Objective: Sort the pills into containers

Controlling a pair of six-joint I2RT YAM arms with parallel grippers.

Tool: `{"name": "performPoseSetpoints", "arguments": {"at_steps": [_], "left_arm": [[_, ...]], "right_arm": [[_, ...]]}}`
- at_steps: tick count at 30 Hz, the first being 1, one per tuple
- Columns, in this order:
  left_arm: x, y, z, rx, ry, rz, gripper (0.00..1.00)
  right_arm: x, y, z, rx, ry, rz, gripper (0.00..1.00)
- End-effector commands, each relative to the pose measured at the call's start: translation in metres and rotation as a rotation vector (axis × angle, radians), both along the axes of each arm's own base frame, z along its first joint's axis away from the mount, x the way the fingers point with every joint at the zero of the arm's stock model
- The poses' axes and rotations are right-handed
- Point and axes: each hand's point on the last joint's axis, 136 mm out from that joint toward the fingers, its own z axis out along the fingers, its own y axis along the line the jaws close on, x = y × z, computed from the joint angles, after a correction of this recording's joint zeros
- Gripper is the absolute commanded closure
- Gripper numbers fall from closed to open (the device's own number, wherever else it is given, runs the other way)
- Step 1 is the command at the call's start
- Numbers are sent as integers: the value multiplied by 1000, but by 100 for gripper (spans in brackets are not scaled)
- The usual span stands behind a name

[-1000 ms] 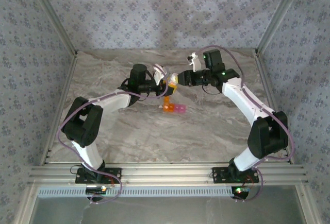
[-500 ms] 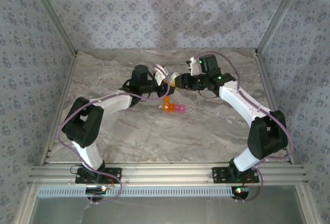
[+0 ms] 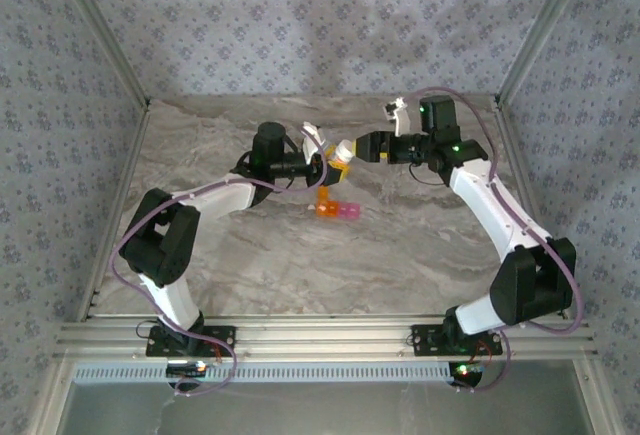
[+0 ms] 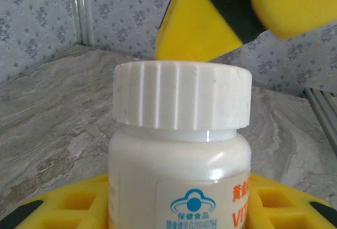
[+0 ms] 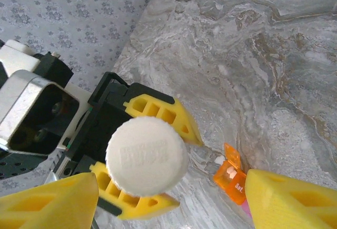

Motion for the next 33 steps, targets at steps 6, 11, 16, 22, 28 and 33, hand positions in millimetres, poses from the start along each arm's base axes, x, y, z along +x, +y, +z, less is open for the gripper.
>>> {"name": "performPoseSetpoints", "arguments": {"at_steps": [6,11,16,22,28,33], "left_arm": [[-6,-4,24,-55,-25,-66,100],[-6,-4,23,-54,-24,-65,100],[-6,-4,23,-55,-24,-64,100],[-4,-4,25,-56,-34,-48,100],[4,-1,21,-35,-60,13,100],[10,5,19,-18,-77,80,93]], "right_arm": [[5,24,13,-15,-50,51,24],[3,31,11,-20,-46,64,30],[2,34,6,-27,-30,65,47],[0,35,-13,-53,71,-15,67],[-3,32,-32,-61,167,-148,70],[2,25,-22,-78,99,-171,70]]}}
